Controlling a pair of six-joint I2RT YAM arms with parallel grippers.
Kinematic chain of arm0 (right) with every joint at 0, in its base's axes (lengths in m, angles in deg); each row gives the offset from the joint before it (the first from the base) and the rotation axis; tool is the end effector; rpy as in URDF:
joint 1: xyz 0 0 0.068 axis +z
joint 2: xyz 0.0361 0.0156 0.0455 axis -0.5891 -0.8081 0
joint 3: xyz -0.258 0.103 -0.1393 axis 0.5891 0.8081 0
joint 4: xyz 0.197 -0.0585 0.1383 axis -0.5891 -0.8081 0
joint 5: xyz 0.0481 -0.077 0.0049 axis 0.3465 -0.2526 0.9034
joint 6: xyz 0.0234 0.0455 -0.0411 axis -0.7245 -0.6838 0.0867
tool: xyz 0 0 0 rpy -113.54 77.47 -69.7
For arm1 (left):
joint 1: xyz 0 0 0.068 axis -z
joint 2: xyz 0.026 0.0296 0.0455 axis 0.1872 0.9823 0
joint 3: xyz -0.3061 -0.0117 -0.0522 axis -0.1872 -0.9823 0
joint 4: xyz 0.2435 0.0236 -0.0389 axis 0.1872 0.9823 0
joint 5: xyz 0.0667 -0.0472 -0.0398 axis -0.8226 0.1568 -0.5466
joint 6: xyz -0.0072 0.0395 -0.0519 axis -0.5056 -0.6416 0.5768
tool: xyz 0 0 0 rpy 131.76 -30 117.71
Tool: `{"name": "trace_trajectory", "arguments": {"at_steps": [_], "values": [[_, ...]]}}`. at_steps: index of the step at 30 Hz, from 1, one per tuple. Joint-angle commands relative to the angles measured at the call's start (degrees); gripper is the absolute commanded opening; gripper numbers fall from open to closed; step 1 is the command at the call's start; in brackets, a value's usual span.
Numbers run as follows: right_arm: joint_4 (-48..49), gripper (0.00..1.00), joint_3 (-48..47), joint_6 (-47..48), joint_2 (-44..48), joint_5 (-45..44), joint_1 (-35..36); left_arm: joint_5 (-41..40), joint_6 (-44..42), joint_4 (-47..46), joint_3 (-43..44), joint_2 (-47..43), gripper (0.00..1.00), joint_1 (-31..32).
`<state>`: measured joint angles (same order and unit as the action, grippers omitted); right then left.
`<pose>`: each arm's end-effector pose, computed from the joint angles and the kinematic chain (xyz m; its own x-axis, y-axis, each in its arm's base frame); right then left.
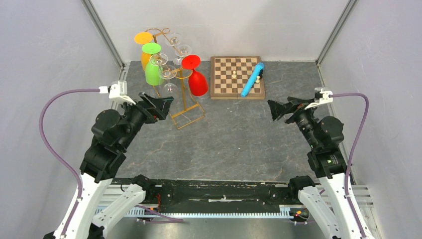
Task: Take the wine glass off the wine glass rack
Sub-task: Pick up the wine glass from the wine rack.
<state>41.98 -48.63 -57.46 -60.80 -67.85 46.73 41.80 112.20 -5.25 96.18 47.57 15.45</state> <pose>0.1063 0.0295 0.3845 -0.0583 0.3478 -0.9358 -0.3630 0.8658 0.3444 0.0824 -0.0359 0.4425 -0.2372 -0.4795 -0.8449 0.2852 0.7970 -0.5324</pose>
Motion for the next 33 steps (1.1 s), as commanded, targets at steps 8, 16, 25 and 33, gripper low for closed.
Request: {"name": "trace_trajectory", "arguments": {"at_steps": [8, 16, 25, 33], "values": [[2.1, 0.98, 2.4, -0.6, 1.9, 0.9, -0.2, 0.0, 16.2, 1.3, 8.1, 5.0, 0.83, 0.1], [1.9, 0.98, 3.1, -0.8, 2.9, 1.3, -0.2, 3.0, 20.0, -0.4, 9.8, 10.3, 0.81, -1.0], [1.7, 0.98, 4.0, -0.8, 3.3, 2.1, -0.2, 16.8, 25.4, -3.2, 8.7, 13.7, 0.7, -15.1], [1.7, 0.98, 4.4, -0.5, 3.5, 2.1, -0.2, 23.6, 27.6, -4.7, 6.9, 17.0, 0.64, -23.0]]}}
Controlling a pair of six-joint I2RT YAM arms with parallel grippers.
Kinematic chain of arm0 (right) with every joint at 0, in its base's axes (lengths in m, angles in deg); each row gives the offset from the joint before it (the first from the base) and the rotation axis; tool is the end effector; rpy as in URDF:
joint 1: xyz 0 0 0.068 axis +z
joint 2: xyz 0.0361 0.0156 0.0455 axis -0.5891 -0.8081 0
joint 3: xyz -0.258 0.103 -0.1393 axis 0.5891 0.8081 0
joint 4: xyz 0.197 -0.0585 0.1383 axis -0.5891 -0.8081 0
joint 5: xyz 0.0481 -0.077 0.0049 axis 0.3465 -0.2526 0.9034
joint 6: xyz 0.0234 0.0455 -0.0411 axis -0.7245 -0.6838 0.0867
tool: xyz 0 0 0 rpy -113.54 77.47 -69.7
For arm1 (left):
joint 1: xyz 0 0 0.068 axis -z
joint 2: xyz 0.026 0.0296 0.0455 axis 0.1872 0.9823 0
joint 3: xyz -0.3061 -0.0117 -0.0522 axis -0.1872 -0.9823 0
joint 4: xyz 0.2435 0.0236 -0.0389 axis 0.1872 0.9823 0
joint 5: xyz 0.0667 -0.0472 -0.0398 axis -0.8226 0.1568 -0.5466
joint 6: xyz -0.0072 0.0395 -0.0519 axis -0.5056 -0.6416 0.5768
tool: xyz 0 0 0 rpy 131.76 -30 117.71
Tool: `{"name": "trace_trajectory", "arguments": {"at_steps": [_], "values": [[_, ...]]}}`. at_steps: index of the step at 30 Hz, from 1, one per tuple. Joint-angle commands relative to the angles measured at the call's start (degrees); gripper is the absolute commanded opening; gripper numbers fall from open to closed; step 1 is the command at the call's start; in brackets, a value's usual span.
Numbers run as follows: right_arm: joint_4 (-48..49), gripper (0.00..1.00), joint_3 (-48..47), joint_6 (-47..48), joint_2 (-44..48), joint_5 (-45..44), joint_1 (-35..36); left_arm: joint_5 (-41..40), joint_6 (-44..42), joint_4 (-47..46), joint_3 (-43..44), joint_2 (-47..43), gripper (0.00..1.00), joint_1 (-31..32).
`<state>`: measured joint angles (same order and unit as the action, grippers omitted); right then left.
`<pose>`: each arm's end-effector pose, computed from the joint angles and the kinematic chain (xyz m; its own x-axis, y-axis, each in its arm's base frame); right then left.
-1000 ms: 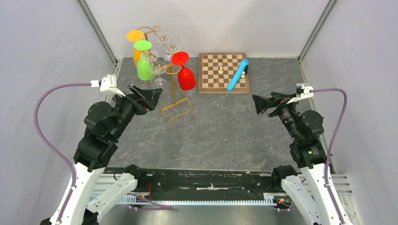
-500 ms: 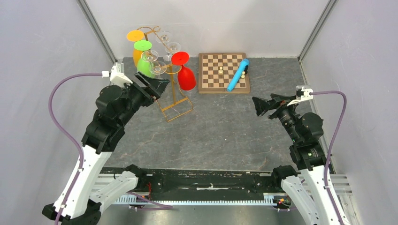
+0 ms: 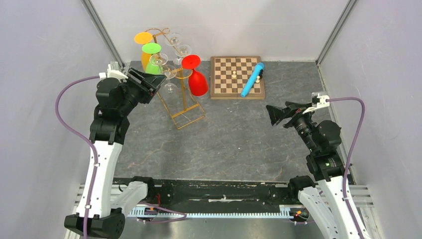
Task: Take the wine glass off the wine glass rack
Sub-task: Pick up the wine glass from the wine rack.
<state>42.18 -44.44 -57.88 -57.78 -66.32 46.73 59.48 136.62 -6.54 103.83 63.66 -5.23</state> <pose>0.0995 0.0296 0.3643 -0.0856 0.3476 -0.9337 -0.3797 0.8551 0.3531 0.1657 -0.0278 0.4577 -0.3599 -0.7848 -0.5045 0.0252 0.5324 -0.8461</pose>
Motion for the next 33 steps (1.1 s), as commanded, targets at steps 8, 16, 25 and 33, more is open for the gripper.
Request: {"name": "trace_trajectory", "arguments": {"at_steps": [8, 16, 25, 33], "values": [[1.7, 0.98, 0.9, -0.2, 0.6, 0.4, -0.2, 8.7, 4.1, -5.5, -2.1, 3.6, 0.59, -7.2], [1.9, 0.98, 1.3, -0.5, 0.6, 0.6, -0.2, 10.1, 5.8, -8.9, -3.5, 5.4, 0.5, -9.1], [1.7, 0.98, 1.2, -0.8, 0.8, 0.9, -0.2, 11.7, 8.3, -13.0, -2.8, 7.9, 0.45, -9.1], [1.7, 0.98, 1.3, -1.1, 0.6, 0.9, -0.2, 12.0, 9.2, -14.6, -3.3, 8.7, 0.39, -9.0]]}}
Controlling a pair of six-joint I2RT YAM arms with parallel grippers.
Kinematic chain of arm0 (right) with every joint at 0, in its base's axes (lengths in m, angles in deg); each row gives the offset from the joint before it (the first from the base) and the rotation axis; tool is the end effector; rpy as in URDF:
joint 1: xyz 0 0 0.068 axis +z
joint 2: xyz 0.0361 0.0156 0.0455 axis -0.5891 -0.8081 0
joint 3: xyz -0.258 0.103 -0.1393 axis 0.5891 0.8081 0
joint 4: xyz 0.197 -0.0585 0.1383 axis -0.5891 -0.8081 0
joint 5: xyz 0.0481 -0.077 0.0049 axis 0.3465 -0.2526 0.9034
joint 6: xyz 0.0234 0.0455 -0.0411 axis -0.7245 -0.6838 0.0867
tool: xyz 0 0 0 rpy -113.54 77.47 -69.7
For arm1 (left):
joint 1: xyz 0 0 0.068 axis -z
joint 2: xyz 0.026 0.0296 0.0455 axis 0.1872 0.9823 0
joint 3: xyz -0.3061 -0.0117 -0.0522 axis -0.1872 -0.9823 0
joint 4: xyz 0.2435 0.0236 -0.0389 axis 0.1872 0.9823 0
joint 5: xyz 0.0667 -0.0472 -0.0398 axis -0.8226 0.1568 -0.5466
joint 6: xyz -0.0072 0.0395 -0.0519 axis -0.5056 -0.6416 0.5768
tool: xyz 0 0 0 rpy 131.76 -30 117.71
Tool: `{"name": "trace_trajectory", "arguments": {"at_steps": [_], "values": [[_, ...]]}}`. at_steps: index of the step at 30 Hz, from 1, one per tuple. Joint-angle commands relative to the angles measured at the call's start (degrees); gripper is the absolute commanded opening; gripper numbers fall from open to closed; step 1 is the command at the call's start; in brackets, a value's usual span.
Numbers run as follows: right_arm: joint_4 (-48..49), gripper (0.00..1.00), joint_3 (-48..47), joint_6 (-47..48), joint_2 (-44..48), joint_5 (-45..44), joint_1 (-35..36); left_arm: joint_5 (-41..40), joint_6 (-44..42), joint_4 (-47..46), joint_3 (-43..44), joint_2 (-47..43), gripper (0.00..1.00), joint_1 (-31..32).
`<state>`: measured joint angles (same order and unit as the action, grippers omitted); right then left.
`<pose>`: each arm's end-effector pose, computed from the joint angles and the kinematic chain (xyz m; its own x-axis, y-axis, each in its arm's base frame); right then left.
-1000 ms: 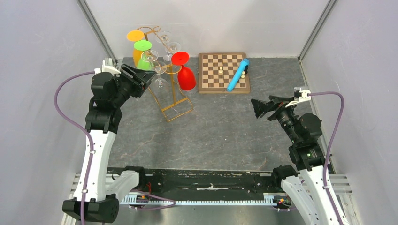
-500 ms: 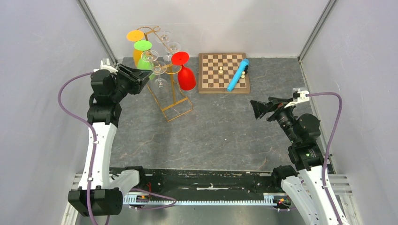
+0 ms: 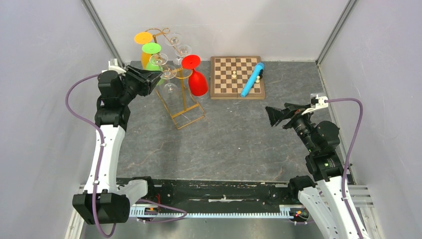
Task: Take the wine glass off the wine glass rack
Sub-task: Pick up the wine glass from the wine rack.
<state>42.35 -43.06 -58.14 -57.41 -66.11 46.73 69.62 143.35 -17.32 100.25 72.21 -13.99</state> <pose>0.1001 0.0299 0.3569 -0.1020 0.3484 -0.9318 -0.3773 0.8531 0.3603 0.2244 -0.0077 0.4336 -0.3873 -0.8465 -0.3652 -0.0302 0.4076 -0.9127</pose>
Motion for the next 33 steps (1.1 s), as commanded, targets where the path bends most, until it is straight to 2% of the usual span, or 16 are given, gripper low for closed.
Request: {"name": "trace_trajectory", "arguments": {"at_steps": [1, 14, 25, 29, 33], "values": [[1.6, 0.98, 0.0, -0.9, 0.2, 0.6, -0.2, 2.0, 2.5, -4.0, 0.1, 0.3, 0.39, -0.3], [2.0, 0.98, 0.5, -1.7, 0.0, 1.2, -0.2, 2.9, 3.7, -6.7, -1.4, 1.1, 0.33, -0.3], [2.6, 0.98, 1.2, -2.2, -0.2, 1.3, -0.2, 3.5, 4.0, -7.6, -1.2, 1.2, 0.17, -0.3], [2.5, 0.98, 1.5, -2.2, -0.2, 1.4, -0.2, 4.3, 4.1, -8.2, -1.1, 1.6, 0.03, -0.3], [2.5, 0.98, 1.6, -2.3, -0.1, 1.3, -0.2, 4.8, 4.5, -8.8, -1.0, 1.7, 0.02, -0.3]]}}
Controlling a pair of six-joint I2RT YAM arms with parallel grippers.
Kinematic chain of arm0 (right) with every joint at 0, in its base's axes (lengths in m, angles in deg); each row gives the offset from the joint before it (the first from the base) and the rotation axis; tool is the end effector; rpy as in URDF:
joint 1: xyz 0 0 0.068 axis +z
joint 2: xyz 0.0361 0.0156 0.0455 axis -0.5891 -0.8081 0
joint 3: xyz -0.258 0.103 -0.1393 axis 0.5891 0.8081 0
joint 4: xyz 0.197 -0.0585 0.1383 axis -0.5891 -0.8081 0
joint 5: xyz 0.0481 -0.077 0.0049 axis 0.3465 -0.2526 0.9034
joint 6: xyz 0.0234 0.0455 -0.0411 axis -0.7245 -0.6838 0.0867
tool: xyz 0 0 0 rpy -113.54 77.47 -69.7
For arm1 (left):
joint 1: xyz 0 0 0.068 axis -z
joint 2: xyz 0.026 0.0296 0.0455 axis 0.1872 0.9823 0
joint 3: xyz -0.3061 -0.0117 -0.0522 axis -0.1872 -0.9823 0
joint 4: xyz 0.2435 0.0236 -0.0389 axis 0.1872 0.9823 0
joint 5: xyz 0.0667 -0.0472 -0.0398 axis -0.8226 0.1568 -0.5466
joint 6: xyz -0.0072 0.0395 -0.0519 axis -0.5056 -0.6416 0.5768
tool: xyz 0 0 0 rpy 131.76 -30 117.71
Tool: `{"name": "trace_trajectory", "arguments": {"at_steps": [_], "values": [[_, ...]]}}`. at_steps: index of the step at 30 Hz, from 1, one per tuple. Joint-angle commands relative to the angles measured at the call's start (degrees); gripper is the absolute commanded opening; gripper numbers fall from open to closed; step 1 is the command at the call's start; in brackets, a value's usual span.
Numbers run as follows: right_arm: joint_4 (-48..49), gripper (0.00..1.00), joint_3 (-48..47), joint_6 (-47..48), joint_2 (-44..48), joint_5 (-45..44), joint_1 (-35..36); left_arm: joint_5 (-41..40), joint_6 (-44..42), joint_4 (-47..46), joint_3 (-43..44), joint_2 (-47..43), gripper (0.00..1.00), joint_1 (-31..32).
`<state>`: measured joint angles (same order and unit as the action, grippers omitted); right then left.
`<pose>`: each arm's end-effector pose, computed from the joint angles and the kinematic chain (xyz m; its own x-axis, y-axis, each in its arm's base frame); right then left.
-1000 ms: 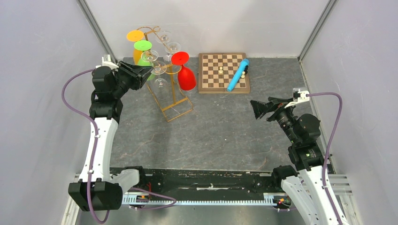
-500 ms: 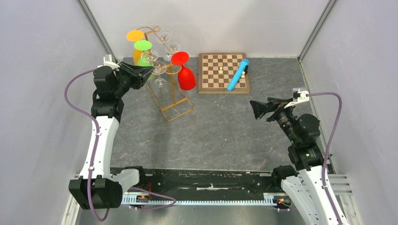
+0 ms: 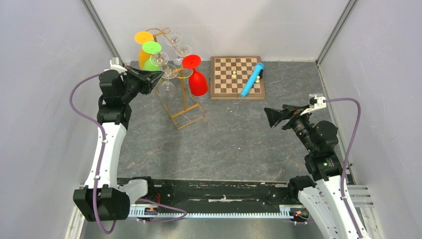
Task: Take the wine glass off the wine glass rack
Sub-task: Pick up the wine glass from the wine rack.
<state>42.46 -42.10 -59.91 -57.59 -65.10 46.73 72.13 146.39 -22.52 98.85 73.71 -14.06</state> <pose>0.1019 0.0311 0.3511 -0.1363 0.3688 -0.9195 -0.3819 0.8369 0.3922 0.2351 -0.0089 0.4306 -0.4081 -0.8521 -0.3276 0.0022 0.3579 -0.9338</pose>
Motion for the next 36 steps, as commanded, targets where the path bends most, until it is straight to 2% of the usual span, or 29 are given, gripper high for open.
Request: {"name": "trace_trajectory", "arguments": {"at_steps": [1, 25, 36], "values": [[2.4, 0.98, 0.6, -0.5, 0.2, 0.3, -0.2, 2.2, 1.5, -3.7, 0.5, 0.1, 0.02, -0.2], [1.8, 0.98, 0.2, -0.3, -0.3, 0.3, -0.2, 3.1, 4.0, -3.7, 3.8, -2.5, 0.02, -0.4], [1.3, 0.98, 0.2, -0.4, -0.1, 0.3, -0.2, 4.4, 3.5, -2.8, 3.6, -3.6, 0.02, -3.4]]}}
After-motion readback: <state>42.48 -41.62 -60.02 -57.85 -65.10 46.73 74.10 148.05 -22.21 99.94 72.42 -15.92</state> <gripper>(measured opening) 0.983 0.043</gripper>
